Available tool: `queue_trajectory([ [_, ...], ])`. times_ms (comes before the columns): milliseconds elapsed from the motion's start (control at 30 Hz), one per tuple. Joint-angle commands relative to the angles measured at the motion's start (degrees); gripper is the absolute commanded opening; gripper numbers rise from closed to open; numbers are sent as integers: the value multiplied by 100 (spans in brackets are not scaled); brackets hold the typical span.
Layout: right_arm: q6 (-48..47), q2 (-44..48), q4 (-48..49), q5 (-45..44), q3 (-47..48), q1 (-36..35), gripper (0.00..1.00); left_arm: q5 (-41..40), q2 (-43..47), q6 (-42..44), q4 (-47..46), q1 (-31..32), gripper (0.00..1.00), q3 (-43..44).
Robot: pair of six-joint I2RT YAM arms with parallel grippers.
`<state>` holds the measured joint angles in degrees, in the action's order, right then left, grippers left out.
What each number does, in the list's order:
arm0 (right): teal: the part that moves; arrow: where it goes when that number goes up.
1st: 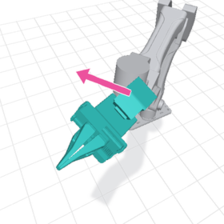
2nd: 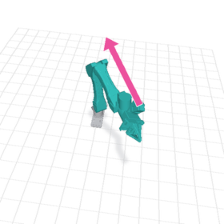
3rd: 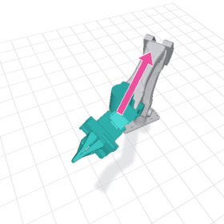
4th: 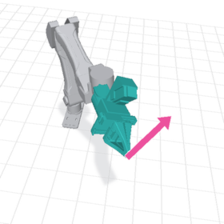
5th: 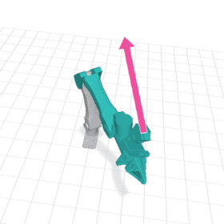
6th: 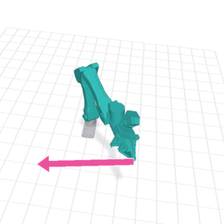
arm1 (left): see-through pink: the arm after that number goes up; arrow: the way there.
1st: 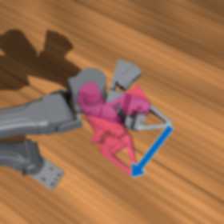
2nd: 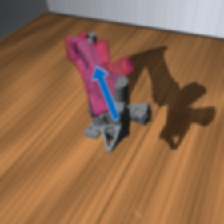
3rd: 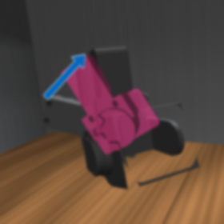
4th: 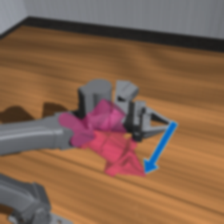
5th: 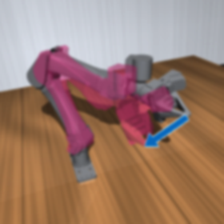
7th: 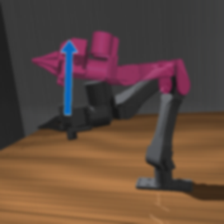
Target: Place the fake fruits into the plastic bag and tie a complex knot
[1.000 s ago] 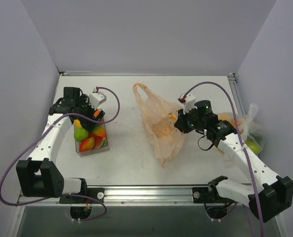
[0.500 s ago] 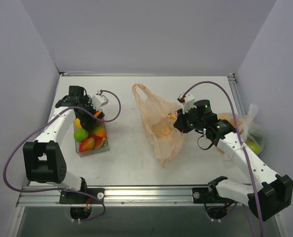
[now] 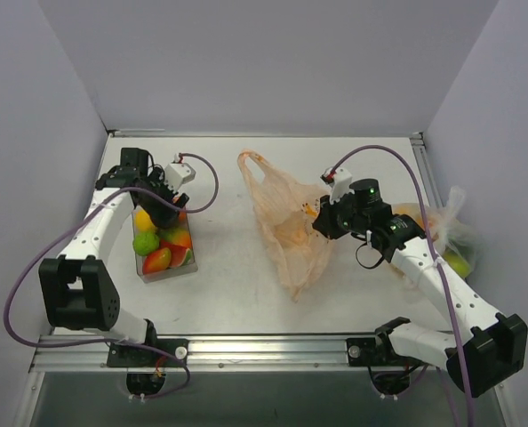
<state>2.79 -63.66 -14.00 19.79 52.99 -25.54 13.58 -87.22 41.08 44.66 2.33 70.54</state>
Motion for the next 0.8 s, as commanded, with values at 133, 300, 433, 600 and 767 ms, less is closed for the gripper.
queue_trajectory([
  [133,661,-260,2,384,387,260,0,2339,1294,-715,464,399,43,776],
  [300,1031,-393,2,613,519,479,0,3686,1752,-1738,-376,1249,44,848],
  [433,1232,-446,2,745,563,523,0,3416,1954,-3095,-2617,2191,46,189],
  [600,1435,-481,2,991,625,594,0,3027,1323,-3510,-4017,3150,47,38],
  [767,1908,-586,-6,1369,651,892,0,2975,480,-3449,-4334,3573,45,188],
])
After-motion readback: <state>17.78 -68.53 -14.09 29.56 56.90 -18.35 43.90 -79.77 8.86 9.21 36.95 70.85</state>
